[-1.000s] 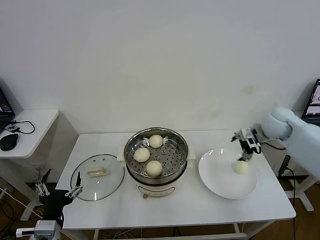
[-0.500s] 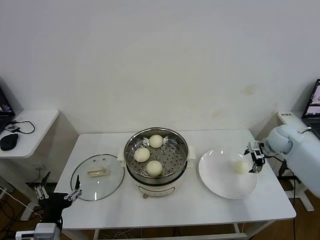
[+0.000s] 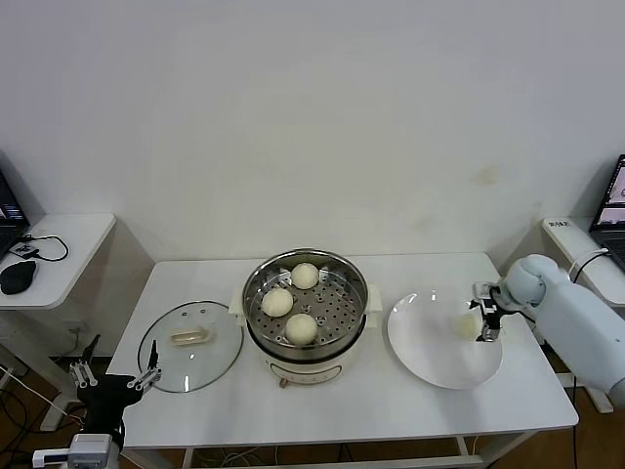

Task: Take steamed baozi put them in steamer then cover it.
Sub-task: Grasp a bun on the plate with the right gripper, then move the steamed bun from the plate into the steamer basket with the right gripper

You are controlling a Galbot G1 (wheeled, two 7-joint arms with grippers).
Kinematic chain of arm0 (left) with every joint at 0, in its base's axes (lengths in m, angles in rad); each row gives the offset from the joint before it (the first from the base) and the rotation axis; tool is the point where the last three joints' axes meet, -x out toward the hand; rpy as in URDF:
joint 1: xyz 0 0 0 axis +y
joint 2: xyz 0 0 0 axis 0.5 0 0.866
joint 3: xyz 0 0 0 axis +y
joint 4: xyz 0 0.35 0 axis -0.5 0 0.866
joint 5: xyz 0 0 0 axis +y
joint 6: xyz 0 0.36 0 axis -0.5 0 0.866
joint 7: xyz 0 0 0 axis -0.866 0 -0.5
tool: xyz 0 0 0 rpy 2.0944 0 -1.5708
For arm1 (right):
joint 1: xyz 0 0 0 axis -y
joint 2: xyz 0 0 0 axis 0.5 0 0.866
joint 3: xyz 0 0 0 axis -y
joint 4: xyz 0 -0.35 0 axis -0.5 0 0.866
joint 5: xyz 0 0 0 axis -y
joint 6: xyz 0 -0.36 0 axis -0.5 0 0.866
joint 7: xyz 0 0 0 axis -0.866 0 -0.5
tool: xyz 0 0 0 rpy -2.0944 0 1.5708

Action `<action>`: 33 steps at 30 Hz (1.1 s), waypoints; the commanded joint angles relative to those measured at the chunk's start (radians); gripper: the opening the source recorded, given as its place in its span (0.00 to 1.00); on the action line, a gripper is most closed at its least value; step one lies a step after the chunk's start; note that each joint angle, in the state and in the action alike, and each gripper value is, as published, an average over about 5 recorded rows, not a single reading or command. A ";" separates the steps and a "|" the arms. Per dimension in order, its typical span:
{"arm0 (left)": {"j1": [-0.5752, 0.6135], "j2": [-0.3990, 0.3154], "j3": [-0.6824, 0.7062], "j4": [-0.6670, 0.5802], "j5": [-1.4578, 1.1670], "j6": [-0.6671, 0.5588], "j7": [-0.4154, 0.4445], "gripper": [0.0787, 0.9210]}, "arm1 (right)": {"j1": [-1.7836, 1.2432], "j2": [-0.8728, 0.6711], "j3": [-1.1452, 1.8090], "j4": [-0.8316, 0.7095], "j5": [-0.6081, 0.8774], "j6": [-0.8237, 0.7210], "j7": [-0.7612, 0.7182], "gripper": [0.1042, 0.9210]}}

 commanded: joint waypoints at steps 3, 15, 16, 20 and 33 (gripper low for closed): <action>-0.002 -0.001 0.000 0.005 -0.001 0.000 0.000 0.88 | 0.002 0.055 0.011 -0.080 -0.036 0.004 0.008 0.82; 0.003 -0.006 -0.001 -0.003 -0.001 -0.003 -0.002 0.88 | 0.019 0.035 -0.002 -0.052 -0.025 0.003 -0.004 0.66; 0.004 -0.007 -0.001 -0.004 -0.001 -0.003 -0.002 0.88 | 0.022 0.028 -0.006 -0.042 -0.021 0.002 -0.008 0.65; 0.006 -0.008 -0.001 -0.009 -0.001 -0.003 -0.002 0.88 | 0.042 -0.010 -0.036 0.017 0.018 -0.014 -0.023 0.60; -0.003 -0.004 0.005 -0.014 -0.002 -0.003 -0.002 0.88 | 0.406 -0.194 -0.353 0.351 0.341 -0.155 -0.053 0.59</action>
